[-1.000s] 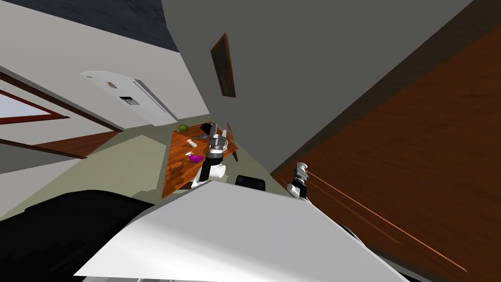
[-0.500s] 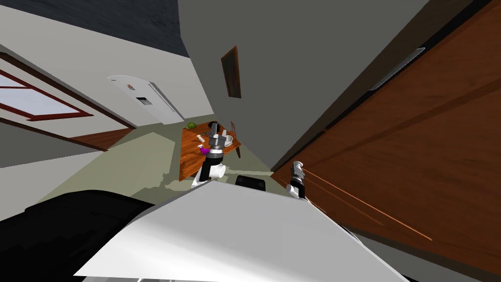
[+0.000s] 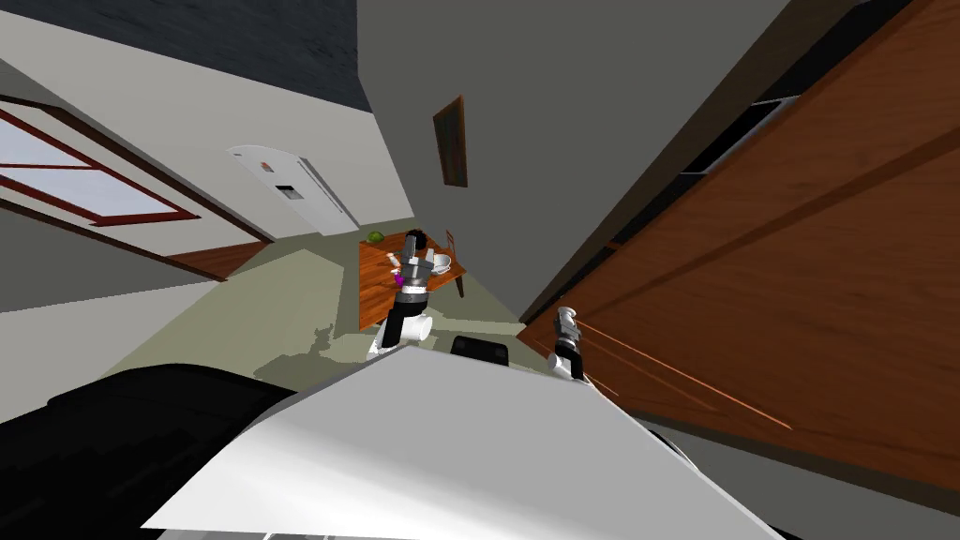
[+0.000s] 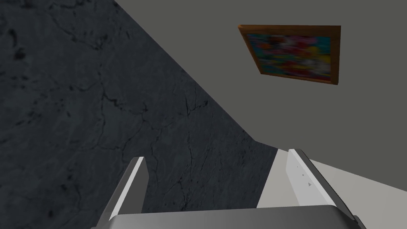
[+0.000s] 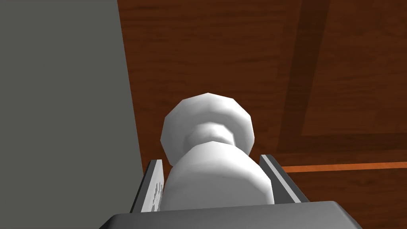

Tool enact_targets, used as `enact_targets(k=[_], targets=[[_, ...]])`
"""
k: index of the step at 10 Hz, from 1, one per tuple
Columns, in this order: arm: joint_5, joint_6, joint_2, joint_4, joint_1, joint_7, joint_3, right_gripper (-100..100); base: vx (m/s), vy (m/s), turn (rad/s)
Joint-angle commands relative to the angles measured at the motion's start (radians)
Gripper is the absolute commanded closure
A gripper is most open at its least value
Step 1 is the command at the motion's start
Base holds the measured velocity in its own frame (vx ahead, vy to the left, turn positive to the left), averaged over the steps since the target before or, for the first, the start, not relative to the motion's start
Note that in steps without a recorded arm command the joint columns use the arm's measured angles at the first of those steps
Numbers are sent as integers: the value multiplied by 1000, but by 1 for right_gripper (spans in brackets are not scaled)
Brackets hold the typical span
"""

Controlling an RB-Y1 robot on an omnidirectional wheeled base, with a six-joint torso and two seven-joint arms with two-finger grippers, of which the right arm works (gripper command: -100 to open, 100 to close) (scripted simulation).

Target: Pull the door open

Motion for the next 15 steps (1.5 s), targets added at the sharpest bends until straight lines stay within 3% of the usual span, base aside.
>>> enact_targets(k=[1,5,6,7,8,15], targets=[[10,1,-6,-19,13,-12,21,100,-242,-36,66],[47,-9,-31,-52,31,-59,92,100,-269,-16,72],[52,-10,-35,-56,33,-66,103,100,-241,5,44],[47,-2,-33,-64,37,-54,92,100,-104,9,5],[61,-9,-43,-75,50,-72,121,100,-199,-30,67],[107,-45,-90,-115,82,-138,213,100,-213,-37,55]])
